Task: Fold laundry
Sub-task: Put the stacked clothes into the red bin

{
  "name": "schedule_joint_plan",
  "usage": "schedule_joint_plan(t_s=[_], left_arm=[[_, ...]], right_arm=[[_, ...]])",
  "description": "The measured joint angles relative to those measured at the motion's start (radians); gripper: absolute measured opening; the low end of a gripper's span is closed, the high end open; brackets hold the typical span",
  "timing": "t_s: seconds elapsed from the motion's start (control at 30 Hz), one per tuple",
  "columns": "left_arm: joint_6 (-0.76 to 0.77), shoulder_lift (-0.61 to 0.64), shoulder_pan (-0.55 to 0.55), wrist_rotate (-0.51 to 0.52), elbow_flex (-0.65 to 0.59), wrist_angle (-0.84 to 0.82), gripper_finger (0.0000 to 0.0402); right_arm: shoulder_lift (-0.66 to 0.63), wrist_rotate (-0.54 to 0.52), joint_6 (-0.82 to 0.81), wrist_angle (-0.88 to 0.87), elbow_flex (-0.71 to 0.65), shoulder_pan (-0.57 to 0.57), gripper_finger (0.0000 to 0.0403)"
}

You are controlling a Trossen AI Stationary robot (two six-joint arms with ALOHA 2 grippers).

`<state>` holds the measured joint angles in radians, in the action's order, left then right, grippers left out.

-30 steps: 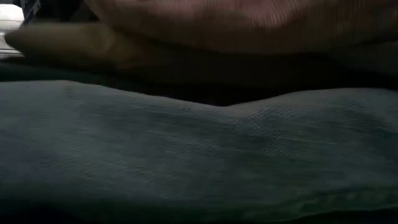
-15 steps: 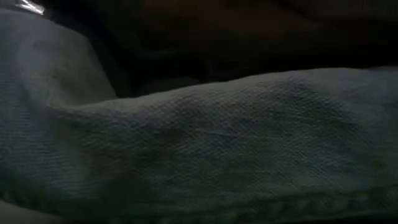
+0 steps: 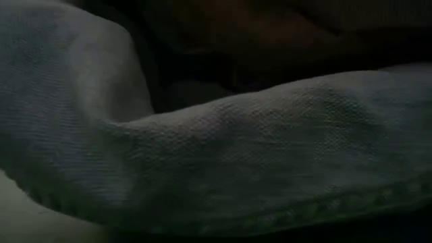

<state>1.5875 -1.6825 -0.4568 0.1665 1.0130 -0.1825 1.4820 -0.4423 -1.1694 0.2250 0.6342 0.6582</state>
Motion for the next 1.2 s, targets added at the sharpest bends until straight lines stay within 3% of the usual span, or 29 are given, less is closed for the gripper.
schedule_joint_plan(t_s=[0.67, 1.2], left_arm=[[-0.014, 0.093, 0.033, 0.084, 0.001, 0.019, 0.0], [-0.056, 0.167, 0.111, 0.053, 0.001, -0.032, 0.0]], right_arm=[[-0.114, -0.011, 0.128, -0.015, 0.019, -0.078, 0.0038], [-0.118, 0.088, 0.243, -0.106, 0.133, -0.223, 0.0037]])
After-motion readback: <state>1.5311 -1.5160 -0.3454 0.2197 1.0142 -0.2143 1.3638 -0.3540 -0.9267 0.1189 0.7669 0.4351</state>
